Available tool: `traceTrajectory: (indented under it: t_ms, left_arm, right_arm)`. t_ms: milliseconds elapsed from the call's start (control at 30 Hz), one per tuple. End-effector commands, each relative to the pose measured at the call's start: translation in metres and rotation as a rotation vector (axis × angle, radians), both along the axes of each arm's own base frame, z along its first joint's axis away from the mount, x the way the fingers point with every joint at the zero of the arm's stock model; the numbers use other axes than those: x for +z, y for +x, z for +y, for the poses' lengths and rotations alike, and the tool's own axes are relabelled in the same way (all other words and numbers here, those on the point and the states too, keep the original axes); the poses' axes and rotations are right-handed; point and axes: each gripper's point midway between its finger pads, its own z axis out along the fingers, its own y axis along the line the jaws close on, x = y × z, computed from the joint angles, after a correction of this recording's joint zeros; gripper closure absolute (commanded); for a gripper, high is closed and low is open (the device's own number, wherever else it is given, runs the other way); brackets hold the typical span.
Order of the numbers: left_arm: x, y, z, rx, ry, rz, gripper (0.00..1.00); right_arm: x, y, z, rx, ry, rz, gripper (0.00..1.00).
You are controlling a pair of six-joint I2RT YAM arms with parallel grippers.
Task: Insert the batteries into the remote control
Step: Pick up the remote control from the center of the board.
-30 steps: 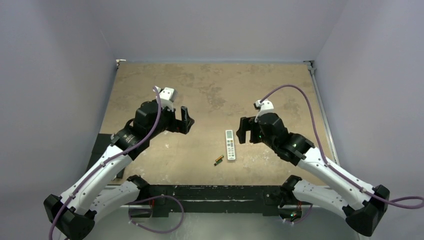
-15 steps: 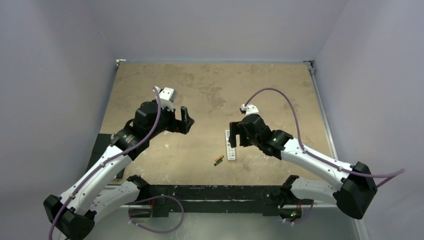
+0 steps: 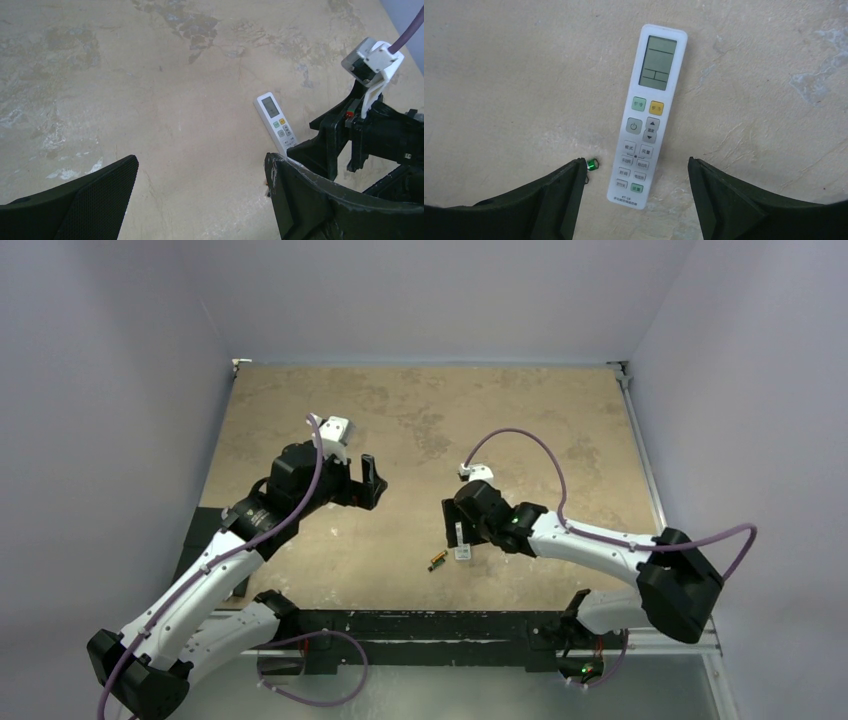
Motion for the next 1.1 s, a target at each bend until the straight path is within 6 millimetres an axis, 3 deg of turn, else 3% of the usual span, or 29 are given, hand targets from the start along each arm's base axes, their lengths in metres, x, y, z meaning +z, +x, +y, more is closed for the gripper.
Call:
traceTrajectory:
  t_ms: [0,233,600,933,1067]
  left_arm:
    - [0.002,0.004,0.003,0.013,0.007,-0.024,0.01]
    - [0.003,0.004,0.003,0.015,0.007,-0.024,0.01]
    - [0.003,0.003,0.003,0.011,0.003,-0.024,0.01]
    - [0.003,0.003,0.002,0.008,0.004,-0.025,0.01]
    - [0.002,0.003,0.002,0.007,0.006,-0.022,0.01]
  right_arm:
    - [-0.001,0.008,0.01,-0.056,0.0,-0.03,0.18]
    - [-0.018,0.002,0.013,-0.098,-0.044,-0.004,0.22]
    - [-0.024,0.004,0.013,-0.18,-0.059,0.003,0.36]
    - [-0.034,0.002,0.013,-0.187,-0.099,0.012,0.41]
    - [-0.038,-0.001,0.01,-0.19,-0.127,0.008,0.49]
